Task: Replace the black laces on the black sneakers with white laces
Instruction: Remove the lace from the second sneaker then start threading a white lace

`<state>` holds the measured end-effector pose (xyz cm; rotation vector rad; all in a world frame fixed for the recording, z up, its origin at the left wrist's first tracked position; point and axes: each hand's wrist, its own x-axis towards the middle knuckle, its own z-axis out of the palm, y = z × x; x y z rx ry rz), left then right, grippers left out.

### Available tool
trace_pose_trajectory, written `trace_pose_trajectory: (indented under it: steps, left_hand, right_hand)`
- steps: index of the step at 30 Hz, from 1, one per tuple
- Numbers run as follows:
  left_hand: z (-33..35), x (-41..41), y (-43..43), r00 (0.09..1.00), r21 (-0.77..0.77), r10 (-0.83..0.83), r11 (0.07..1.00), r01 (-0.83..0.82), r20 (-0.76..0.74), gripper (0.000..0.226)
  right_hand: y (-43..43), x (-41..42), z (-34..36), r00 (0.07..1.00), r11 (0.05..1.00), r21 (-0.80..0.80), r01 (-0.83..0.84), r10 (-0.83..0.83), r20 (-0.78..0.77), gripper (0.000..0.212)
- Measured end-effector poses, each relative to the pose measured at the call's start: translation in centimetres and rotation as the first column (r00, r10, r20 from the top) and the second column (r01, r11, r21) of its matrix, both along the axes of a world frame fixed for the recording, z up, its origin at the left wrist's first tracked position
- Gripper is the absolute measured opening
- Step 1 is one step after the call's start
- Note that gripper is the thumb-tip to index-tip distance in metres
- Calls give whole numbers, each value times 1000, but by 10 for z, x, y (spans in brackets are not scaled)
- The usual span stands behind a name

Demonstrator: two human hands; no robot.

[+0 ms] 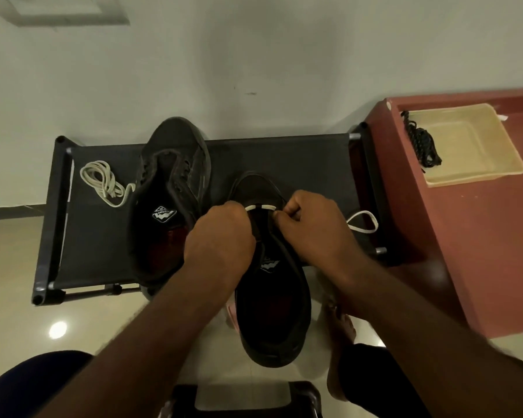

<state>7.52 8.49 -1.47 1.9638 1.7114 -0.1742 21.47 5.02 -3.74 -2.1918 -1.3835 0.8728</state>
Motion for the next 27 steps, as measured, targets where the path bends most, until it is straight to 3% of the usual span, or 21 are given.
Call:
trace_pose_trajectory:
  steps: [8,13,19,21,24,26,27]
  left_hand:
    - [7,-3,-5,999,-14,-8,1000,9,37,8]
    - [6,-5,-3,999,-32,19,999,-17,48,14]
    - [1,-12,3,981,-27,100,995,-97,168,22]
    - [4,-15,5,930,-89,171,985,-150,325,20]
    - [19,-18,11,734,-224,346,938,-264,584,18]
    - [25,-22,14,670,-211,371,927,-310,643,17]
    - [28,-23,15,682,-179,350,934,-310,642,16]
  right_hand:
    - [4,0,1,999,999,3,-34,34,-14,19]
    - [11,1,1,999,999,-14,-38,37,-33,21]
    - [21,1,-1,998,999,14,-51,51,-41,24]
    - [21,4,-2,998,999,19,-50,51,-46,27]
    - [21,7,1,996,998,-8,-62,61,-69,31]
    - [20,6,2,994,997,-35,-69,66,-84,28]
    - [20,5,2,994,997,-43,-67,63,-84,27]
